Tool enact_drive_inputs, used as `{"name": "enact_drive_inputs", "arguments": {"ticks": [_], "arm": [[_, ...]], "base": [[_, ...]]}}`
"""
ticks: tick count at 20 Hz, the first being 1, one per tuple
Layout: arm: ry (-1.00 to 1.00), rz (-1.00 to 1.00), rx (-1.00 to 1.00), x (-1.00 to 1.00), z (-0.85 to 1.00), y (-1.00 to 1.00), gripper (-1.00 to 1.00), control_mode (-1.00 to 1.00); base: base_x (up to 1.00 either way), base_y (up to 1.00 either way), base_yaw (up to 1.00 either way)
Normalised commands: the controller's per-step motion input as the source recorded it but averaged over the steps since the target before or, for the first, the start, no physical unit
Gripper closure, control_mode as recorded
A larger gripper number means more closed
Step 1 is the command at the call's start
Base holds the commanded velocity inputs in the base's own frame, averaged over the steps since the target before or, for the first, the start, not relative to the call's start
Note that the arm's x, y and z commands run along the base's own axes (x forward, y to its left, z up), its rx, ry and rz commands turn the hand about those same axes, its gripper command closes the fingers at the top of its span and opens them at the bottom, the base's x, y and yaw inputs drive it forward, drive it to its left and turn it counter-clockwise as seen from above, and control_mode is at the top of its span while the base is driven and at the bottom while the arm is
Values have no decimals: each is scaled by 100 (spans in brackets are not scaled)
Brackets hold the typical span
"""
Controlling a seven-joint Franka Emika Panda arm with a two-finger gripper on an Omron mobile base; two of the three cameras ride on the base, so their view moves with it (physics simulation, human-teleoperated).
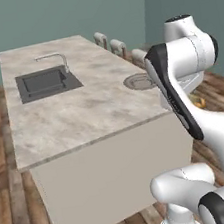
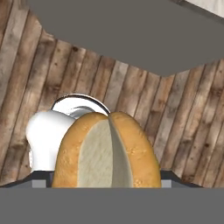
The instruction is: Move the hot dog bun to the plate on the dining table and place the condiment next to that plate. Then navigate to the fridge and take the sausage and place it on the plate as well.
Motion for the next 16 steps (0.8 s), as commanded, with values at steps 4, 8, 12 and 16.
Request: {"name": "enact_drive_inputs", "arguments": {"ticks": [4, 8, 12, 16], "arm": [[0, 0, 0, 0, 0, 0, 100, 100], [0, 0, 0, 0, 0, 0, 100, 100], [0, 0, 0, 0, 0, 0, 100, 100], [0, 0, 0, 0, 0, 0, 100, 100]], "base": [[97, -100, 9], [83, -99, 7], [72, -48, 1], [63, -13, 9]]}}
